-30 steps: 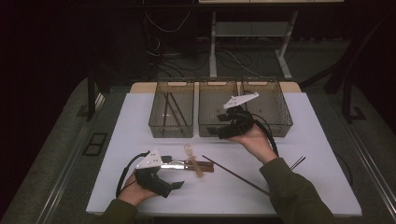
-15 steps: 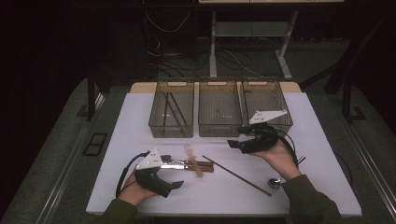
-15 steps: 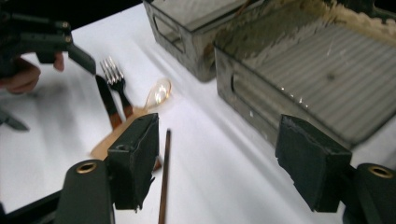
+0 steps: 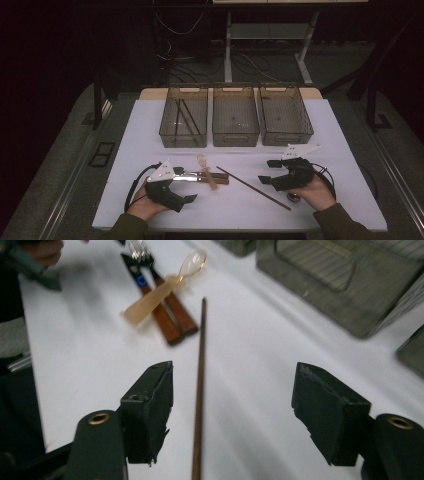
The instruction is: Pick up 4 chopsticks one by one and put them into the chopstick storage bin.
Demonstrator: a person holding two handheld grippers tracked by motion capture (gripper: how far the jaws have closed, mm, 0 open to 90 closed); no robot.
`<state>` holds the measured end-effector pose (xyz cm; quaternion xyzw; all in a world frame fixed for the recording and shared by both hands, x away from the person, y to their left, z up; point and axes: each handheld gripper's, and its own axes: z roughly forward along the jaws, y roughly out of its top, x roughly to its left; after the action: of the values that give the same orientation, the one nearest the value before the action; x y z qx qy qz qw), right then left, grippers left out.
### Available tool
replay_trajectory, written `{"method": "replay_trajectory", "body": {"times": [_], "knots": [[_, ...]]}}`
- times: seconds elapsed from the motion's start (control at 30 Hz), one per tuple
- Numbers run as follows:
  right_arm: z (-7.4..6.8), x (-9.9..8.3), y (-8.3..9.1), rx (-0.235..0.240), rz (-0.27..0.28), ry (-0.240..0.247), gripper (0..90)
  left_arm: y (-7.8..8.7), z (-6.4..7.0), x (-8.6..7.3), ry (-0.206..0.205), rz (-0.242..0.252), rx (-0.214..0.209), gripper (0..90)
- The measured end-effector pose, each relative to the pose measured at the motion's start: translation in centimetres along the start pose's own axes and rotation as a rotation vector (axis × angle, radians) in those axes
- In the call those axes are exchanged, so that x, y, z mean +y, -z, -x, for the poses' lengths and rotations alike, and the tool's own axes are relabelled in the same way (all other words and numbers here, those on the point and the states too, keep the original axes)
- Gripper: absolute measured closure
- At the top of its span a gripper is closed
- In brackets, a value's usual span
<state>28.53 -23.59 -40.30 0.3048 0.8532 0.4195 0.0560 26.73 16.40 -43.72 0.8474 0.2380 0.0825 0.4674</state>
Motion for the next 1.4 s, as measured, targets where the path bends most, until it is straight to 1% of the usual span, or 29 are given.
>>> {"method": "replay_trajectory", "body": {"times": [0.07,0.1,0.23,0.3,0.37,0.43,0.5,0.53,0.67,0.8,0.9,0.93,1.17,1.33,1.4], "knots": [[-0.2,-0.5,0.0,0.004,-0.023,0.004,35.2,0.0,0.0,0.0,0.0,0.002,0.001,0.0],[-0.3,-0.7,0.0,0.007,-0.034,0.014,36.3,0.0,-0.1,0.0,-0.002,0.001,0.001,0.0],[-0.6,-1.4,0.0,0.02,-0.076,0.014,43.3,0.0,-0.1,0.0,-0.003,0.0,0.001,0.0],[-0.9,-1.7,-0.1,0.028,-0.111,0.026,50.3,0.0,-0.1,0.0,-0.005,-0.001,0.0,0.0],[-1.1,-1.9,-0.3,0.023,-0.131,0.042,56.9,0.0,0.0,0.0,0.0,0.004,0.001,0.0],[-1.5,-2.0,-0.4,0.027,-0.153,0.058,62.0,0.0,0.0,0.0,-0.005,-0.002,-0.001,0.0],[-1.6,-2.0,-0.7,0.017,-0.185,0.069,65.8,-0.1,0.0,0.0,-0.006,-0.002,-0.002,0.0],[-1.7,-2.0,-0.8,0.016,-0.197,0.066,67.6,-0.1,0.0,0.0,-0.005,-0.001,-0.002,0.0],[-1.6,-2.2,-1.3,0.017,-0.23,0.065,72.2,-0.1,0.0,0.0,-0.003,-0.001,-0.004,0.0],[-1.6,-2.3,-1.9,0.016,-0.252,0.067,74.1,-0.1,0.0,0.0,-0.005,-0.003,-0.004,0.0],[-1.6,-2.3,-2.5,0.021,-0.281,0.07,77.5,-0.1,0.0,0.0,-0.005,-0.004,-0.003,0.0],[-1.7,-2.4,-2.7,0.015,-0.29,0.074,78.6,-0.1,0.0,0.0,-0.005,-0.004,-0.003,0.0],[-2.2,-2.4,-2.8,-0.016,-0.291,0.101,82.0,-0.2,0.0,0.0,-0.006,-0.007,-0.005,0.0],[-2.2,-2.3,-2.8,-0.027,-0.298,0.098,84.6,-0.2,0.0,0.0,-0.006,-0.009,-0.002,0.0],[-2.2,-2.3,-2.8,-0.03,-0.301,0.088,84.9,-0.2,0.0,0.0,-0.006,-0.005,-0.001,0.0]]}}
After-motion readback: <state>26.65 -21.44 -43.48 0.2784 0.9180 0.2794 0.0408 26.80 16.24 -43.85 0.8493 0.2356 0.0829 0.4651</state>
